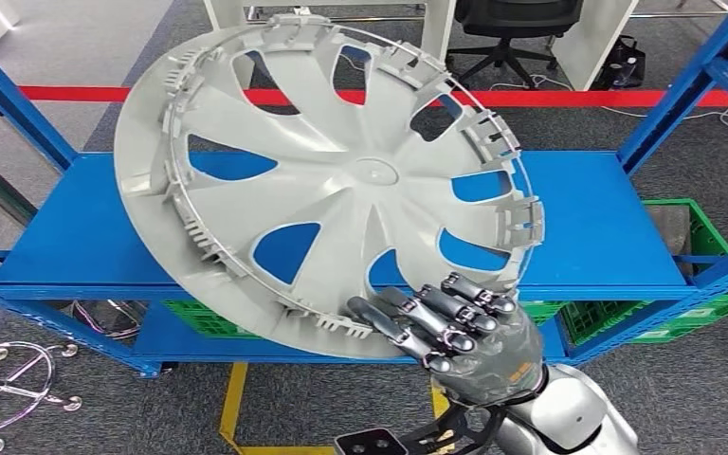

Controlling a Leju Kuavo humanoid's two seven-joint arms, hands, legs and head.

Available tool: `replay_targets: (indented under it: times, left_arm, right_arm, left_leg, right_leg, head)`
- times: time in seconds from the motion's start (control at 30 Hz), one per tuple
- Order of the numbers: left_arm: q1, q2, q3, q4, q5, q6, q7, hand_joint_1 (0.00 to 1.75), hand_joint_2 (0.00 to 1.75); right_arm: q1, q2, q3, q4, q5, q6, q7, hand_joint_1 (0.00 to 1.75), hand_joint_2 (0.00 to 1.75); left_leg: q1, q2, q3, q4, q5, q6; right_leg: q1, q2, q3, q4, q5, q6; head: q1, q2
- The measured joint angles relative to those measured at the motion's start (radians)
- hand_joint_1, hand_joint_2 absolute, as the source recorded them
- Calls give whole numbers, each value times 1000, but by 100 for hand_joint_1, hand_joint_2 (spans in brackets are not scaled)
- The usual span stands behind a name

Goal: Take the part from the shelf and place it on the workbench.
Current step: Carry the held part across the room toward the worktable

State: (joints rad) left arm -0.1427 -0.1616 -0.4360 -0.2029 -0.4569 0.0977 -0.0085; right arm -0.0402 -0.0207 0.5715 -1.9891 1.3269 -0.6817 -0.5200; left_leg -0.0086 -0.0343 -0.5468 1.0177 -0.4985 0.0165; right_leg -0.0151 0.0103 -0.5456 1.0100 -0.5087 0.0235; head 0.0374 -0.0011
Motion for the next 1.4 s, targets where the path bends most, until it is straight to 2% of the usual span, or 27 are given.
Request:
replay_targets:
  times: [0.1, 0.17, 0.2, 0.27, 0.3, 0.33, 0.37, 0.4, 0.47, 0.53, 0.63, 0.7, 0.8, 0.83, 0.87, 0.9, 0.97, 1.0, 1.07, 1.13, 1.17, 1.2, 1.23, 1.3, 1.33, 1.37, 1.4]
  left_arm:
    - [-1, -1, 0, 0, -6, 5, 2, 0, 175]
    - [-3, -2, 0, 0, -9, 7, 2, 0, 175]
    - [-4, -3, 0, 0, -10, 8, 2, 0, 175]
    - [-3, -4, 0, 0, -13, 8, 2, 0, 175]
    - [-3, -4, 0, 0, -16, 8, 3, 0, 175]
    - [-2, -4, 0, 0, -19, 8, 3, 0, 175]
    - [-2, -4, 0, 0, -21, 8, 3, 0, 175]
    - [-2, -5, 0, 0, -23, 8, 3, 0, 175]
    - [-4, -6, 0, 0, -26, 8, 3, 0, 175]
    - [-6, -6, 0, 0, -30, 8, 3, 0, 175]
    - [-6, -6, 0, 0, -36, 8, 3, 0, 175]
    - [-7, -5, 0, 0, -39, 8, 3, 0, 175]
    - [-9, -6, 0, 0, -45, 9, 4, 0, 175]
    - [-9, -6, 0, 0, -48, 9, 4, 0, 175]
    - [-10, -6, 0, 0, -51, 9, 4, 0, 175]
    - [-10, -6, -1, 0, -56, 9, 3, 0, 175]
    - [-12, -5, -3, -1, -67, 9, 2, 0, 175]
    - [-13, -6, -4, -2, -72, 9, 1, 0, 175]
    - [-17, -6, -5, -3, -77, 9, -1, 0, 175]
    - [-18, -8, -6, -3, -78, 9, -2, 0, 175]
    - [-18, -8, -6, -3, -80, 9, -2, 0, 175]
    - [-18, -9, -7, -3, -83, 9, -2, 0, 175]
    - [-19, -10, -9, -3, -87, 8, -2, 0, 175]
    - [-21, -10, -12, -3, -98, 5, -2, 0, 175]
    - [-21, -10, -15, -3, -104, 2, -2, 0, 175]
    - [-21, -10, -18, -3, -109, -1, -2, 0, 175]
    - [-22, -11, -21, -3, -113, -5, -2, 0, 175]
  right_arm:
    - [31, 54, -67, 6, -57, 0, -127, 175, 175]
    - [45, 84, -107, 11, -77, 0, -164, 175, 175]
    - [49, 93, -120, 13, -80, 0, -168, 175, 175]
    - [58, 107, -143, 17, -83, 0, -173, 175, 175]
    - [63, 112, -152, 19, -83, 0, -173, 175, 175]
    - [67, 117, -160, 21, -84, 0, -174, 175, 175]
    - [70, 121, -166, 24, -85, 0, -174, 175, 175]
    - [71, 125, -171, 25, -85, 0, -174, 175, 175]
    - [73, 133, -177, 28, -87, 0, -174, 175, 175]
    - [74, 141, -184, 31, -88, 0, -174, 175, 175]
    - [76, 148, -189, 34, -88, -1, -175, 175, 175]
    - [76, 154, -193, 37, -88, -1, -175, 175, 175]
    - [77, 161, -199, 40, -87, -1, -175, 175, 175]
    - [77, 161, -200, 40, -86, -1, -175, 175, 175]
    - [78, 162, -202, 41, -84, -1, -175, 175, 175]
    - [79, 162, -203, 41, -83, -1, -175, 175, 175]
    - [83, 165, -206, 40, -81, -1, -175, 175, 175]
    - [85, 166, -209, 39, -80, -1, -175, 175, 175]
    - [88, 168, -213, 37, -80, -1, -175, 175, 175]
    - [91, 169, -218, 36, -80, -1, -175, 175, 175]
    - [93, 170, -220, 36, -79, -1, -175, 175, 175]
    - [95, 170, -222, 35, -78, -2, -175, 175, 175]
    - [98, 170, -224, 34, -76, -2, -175, 175, 175]
    - [105, 170, -230, 31, -72, -2, -175, 175, 175]
    - [110, 170, -234, 30, -69, -2, -175, 175, 175]
    - [116, 170, -238, 28, -67, -2, -175, 175, 175]
    - [121, 170, -243, 27, -65, -2, -175, 175, 175]
  left_leg:
    - [2, 1, 2, -9, 10, 10]
    - [8, 4, 5, -26, 24, 20]
    - [10, 5, 5, -31, 28, 23]
    - [10, 5, -1, -32, 32, 26]
    - [10, 5, -3, -30, 32, 26]
    - [10, 5, -5, -28, 33, 26]
    - [10, 5, -6, -26, 33, 24]
    - [11, 4, -7, -23, 32, 22]
    - [11, 2, -13, -13, 29, 12]
    - [9, 0, -23, -3, 31, -2]
    - [9, 0, -38, 8, 32, -19]
    - [10, 10, -58, 54, -13, -30]
    - [13, 21, -114, 233, -124, -38]
    - [13, 22, -122, 274, -137, -38]
    - [13, 22, -114, 281, -130, -36]
    - [12, 22, -87, 249, -106, -32]
    - [9, 22, -3, 115, -52, -18]
    - [6, 22, 33, 51, -38, -12]
    - [0, 22, 60, -10, -36, -4]
    - [1, 24, 52, -21, -24, 2]
    - [3, 26, 47, -27, -15, 8]
    - [5, 28, 39, -32, -4, 13]
    - [6, 30, 30, -34, 5, 18]
    - [4, 31, 7, -31, 22, 23]
    - [3, 31, -5, -29, 29, 24]
    - [2, 31, -17, -27, 37, 24]
    - [1, 31, -29, -24, 43, 23]
  right_leg:
    - [-1, 0, 0, -3, 3, 10]
    - [1, -1, -17, 27, -24, 16]
    - [1, -2, -38, 70, -53, 18]
    - [0, -3, -93, 198, -114, 22]
    - [-1, -3, -113, 245, -126, 25]
    - [-2, -4, -119, 263, -121, 27]
    - [-4, -4, -107, 242, -97, 28]
    - [-7, -4, -77, 185, -60, 30]
    - [-9, 1, -12, 65, -15, 31]
    - [-7, 8, 12, 20, -13, 27]
    - [-7, 6, 1, 17, -7, 8]
    - [-10, -2, -10, 15, 1, -8]
    - [-6, -15, -30, 16, 15, -24]
    - [-4, -19, -36, 17, 19, -26]
    - [-1, -22, -43, 18, 24, -27]
    - [1, -23, -48, 19, 28, -27]
    - [5, -25, -57, 20, 37, -25]
    - [6, -25, -61, 20, 42, -22]
    - [6, -28, -68, 19, 56, -11]
    - [4, -28, -77, 18, 65, 2]
    - [5, -25, -85, 26, 53, 7]
    - [5, -22, -98, 49, 25, 12]
    - [4, -18, -115, 93, -19, 15]
    - [4, -15, -146, 215, -100, 20]
    - [4, -15, -152, 263, -113, 21]
    - [4, -15, -145, 282, -104, 22]
    - [4, -14, -122, 269, -78, 21]
  head:
    - [0, 0]
    - [2, 0]
    - [3, 0]
    - [5, 0]
    - [5, 0]
    - [5, 0]
    - [5, 0]
    - [5, 0]
    - [5, 0]
    - [6, 0]
    - [5, 0]
    - [2, 0]
    - [-1, 0]
    - [-1, 0]
    - [-1, 0]
    - [-1, 0]
    - [-1, 0]
    - [0, 0]
    - [0, 0]
    - [0, 0]
    - [1, 0]
    - [3, 0]
    - [5, 0]
    - [9, 0]
    - [9, 0]
    - [9, 0]
    - [9, 0]
